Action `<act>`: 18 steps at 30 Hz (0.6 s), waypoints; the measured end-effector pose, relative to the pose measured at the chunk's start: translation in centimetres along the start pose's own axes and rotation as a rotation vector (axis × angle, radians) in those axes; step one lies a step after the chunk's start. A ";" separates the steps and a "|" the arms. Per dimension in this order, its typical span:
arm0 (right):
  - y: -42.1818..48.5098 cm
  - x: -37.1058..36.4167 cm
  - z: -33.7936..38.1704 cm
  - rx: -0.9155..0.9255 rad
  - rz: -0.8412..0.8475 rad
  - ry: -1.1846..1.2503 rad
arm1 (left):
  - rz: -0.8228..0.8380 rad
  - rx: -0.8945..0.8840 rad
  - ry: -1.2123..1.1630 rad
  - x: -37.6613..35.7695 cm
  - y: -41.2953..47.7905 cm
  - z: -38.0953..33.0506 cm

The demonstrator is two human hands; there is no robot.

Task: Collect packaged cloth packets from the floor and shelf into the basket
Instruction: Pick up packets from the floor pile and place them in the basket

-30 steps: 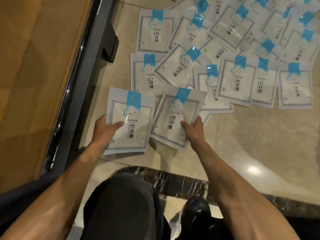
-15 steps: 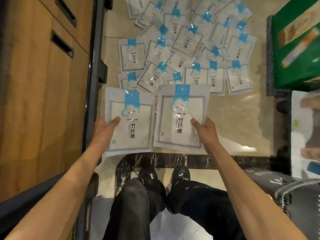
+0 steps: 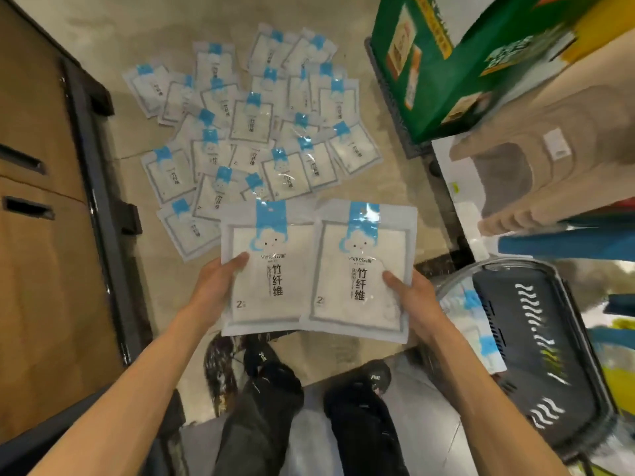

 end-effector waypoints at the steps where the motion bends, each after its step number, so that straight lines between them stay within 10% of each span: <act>1: -0.1 2.0 -0.2 -0.005 -0.003 0.031 | 0.018 -0.003 0.015 -1.7 -0.5 -0.1; 18: -7.9 29.1 -11.1 -0.160 -0.158 0.529 | 0.281 -0.083 0.614 -30.5 -7.4 2.8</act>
Point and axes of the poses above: each hand's wrist, its own y-axis towards the middle knuckle, its own x-axis out of the back of the hand, z = x × y, the point moved 1 cm from there along y, towards the middle knuckle, and after that the axes turned 6 degrees about y, right-handed, at the moved point
